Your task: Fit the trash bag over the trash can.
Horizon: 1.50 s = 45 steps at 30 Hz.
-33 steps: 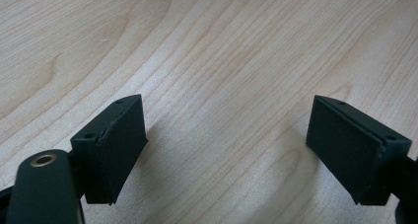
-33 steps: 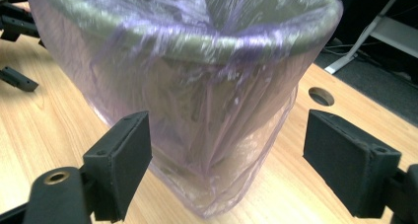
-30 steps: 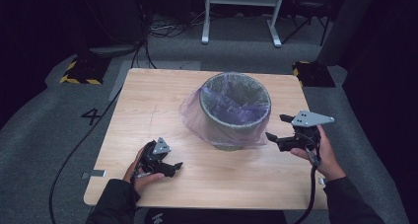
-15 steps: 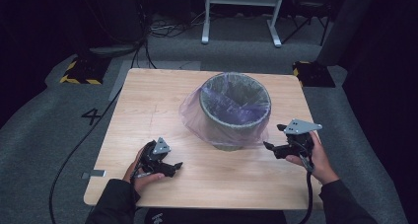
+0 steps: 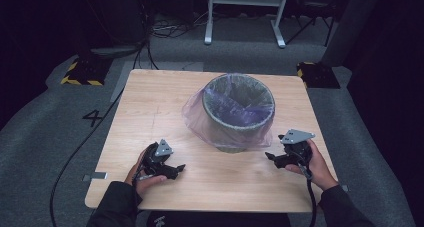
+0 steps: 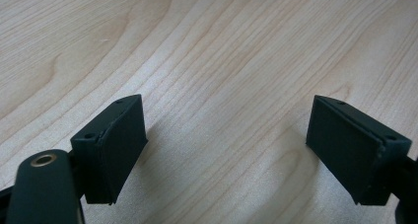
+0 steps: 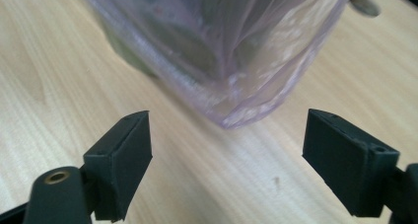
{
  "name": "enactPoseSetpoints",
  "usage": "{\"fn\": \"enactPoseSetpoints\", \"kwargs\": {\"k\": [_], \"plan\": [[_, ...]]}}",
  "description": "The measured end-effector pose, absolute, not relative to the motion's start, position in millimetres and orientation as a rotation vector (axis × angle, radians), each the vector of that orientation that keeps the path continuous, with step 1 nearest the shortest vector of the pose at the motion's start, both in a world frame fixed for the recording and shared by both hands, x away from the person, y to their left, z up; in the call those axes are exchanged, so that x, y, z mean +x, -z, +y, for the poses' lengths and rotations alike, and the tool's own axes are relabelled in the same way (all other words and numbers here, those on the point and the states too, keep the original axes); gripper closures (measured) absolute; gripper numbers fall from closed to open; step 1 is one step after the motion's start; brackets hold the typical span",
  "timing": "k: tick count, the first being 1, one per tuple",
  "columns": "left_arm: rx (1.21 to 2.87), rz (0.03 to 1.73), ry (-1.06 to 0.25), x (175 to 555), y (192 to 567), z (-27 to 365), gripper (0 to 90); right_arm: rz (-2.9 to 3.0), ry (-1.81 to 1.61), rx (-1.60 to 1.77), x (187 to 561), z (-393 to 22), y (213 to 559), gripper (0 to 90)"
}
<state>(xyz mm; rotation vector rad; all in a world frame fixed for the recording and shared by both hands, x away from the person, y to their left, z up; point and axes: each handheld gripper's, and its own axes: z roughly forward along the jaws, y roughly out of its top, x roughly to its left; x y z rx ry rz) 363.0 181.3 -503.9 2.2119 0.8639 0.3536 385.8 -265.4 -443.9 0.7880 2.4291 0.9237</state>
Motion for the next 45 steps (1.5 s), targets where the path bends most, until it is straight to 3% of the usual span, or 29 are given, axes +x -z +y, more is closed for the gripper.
{"fn": "enactPoseSetpoints", "kwargs": {"k": [29,45], "plan": [[2.212,0.864,-0.354,363.0,503.9,181.3,14.8,2.454,-0.872,0.865,363.0,-290.8,490.8,18.4],[2.211,0.864,-0.353,363.0,503.9,181.3,14.8,2.353,-1.036,1.088,345.3,-330.2,503.4,16.3]]}}
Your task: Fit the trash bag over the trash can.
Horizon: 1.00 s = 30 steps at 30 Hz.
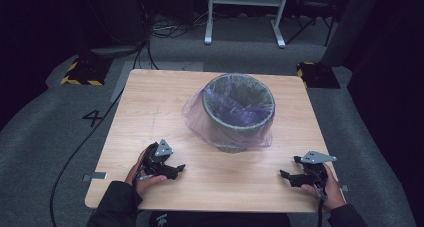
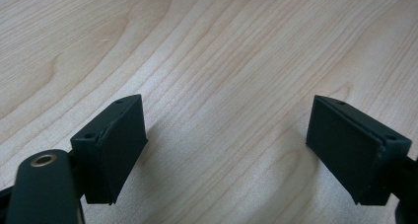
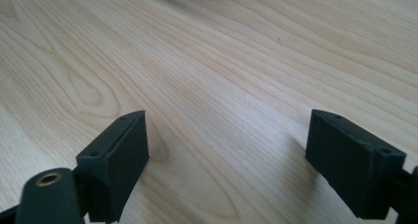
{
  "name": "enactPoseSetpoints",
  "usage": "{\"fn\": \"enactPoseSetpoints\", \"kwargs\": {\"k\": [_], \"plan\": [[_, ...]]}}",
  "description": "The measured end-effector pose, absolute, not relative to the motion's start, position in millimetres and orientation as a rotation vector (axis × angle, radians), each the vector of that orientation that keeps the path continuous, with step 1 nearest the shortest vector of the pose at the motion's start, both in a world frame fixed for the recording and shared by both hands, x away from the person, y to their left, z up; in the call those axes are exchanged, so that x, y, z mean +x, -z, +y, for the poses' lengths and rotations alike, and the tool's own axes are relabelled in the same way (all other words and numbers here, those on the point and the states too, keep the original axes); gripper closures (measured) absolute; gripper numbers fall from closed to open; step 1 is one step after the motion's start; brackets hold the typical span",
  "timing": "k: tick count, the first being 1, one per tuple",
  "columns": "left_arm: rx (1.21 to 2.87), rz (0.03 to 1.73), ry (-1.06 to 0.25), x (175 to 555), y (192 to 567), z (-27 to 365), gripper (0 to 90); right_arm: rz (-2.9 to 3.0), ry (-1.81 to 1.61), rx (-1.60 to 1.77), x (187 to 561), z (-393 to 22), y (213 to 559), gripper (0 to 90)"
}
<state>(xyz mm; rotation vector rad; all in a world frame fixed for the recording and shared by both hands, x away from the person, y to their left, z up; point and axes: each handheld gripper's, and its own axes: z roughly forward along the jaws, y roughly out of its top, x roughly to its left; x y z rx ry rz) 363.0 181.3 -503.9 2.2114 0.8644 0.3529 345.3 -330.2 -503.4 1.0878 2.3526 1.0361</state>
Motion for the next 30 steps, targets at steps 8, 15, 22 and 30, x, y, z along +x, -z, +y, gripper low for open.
{"fn": "enactPoseSetpoints", "kwargs": {"k": [8,15,22,30], "plan": [[2.212,0.864,-0.352,363.3,503.9,181.1,14.7,2.344,-1.036,1.104,337.7,-346.7,503.5,16.3],[2.212,0.863,-0.353,363.3,504.0,181.1,14.7,2.334,-1.033,1.119,335.3,-351.3,503.5,16.2],[2.212,0.862,-0.353,363.3,504.0,181.1,14.7,2.334,-1.032,1.122,335.6,-351.2,503.5,15.6],[2.216,0.857,-0.351,364.0,503.8,181.0,14.6,2.335,-1.030,1.118,336.5,-351.2,503.6,15.1]]}}
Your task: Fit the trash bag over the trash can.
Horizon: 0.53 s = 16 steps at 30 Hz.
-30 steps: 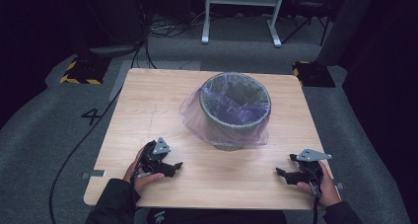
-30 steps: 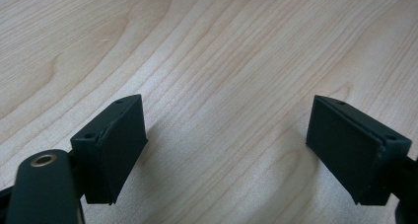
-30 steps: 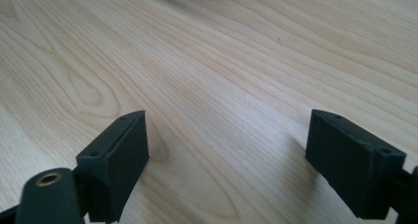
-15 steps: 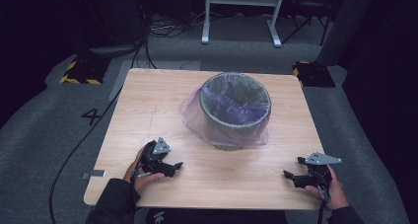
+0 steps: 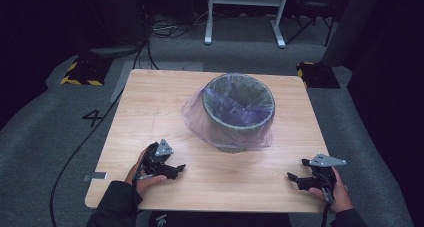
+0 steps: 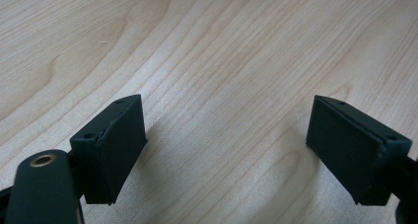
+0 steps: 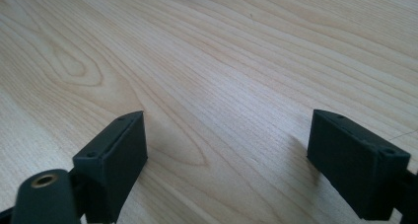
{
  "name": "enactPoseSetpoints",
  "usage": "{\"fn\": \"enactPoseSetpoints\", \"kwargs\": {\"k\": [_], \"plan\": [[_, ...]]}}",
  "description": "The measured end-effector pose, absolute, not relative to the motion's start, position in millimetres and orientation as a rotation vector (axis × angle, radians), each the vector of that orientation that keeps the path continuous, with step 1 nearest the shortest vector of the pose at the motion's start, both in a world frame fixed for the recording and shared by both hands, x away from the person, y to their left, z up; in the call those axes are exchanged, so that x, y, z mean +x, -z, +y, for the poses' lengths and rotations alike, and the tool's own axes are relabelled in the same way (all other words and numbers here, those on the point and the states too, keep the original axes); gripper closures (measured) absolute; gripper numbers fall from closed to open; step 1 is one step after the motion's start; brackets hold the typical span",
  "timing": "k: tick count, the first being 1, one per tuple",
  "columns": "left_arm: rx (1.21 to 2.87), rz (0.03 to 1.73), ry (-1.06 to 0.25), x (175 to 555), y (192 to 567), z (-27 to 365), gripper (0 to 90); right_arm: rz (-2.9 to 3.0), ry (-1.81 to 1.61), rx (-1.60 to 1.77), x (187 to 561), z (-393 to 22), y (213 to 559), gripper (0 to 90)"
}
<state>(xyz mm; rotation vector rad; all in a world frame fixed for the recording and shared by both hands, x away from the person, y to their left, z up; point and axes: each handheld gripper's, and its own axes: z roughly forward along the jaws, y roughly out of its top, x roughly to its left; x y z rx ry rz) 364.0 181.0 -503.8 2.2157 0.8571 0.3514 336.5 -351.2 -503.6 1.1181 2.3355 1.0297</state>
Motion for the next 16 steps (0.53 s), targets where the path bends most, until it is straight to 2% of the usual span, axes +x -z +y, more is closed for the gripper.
{"fn": "enactPoseSetpoints", "kwargs": {"k": [16], "plan": [[2.215,0.857,-0.350,364.8,504.0,180.2,14.4,2.338,-1.032,1.115,336.9,-351.3,503.7,14.9]]}}
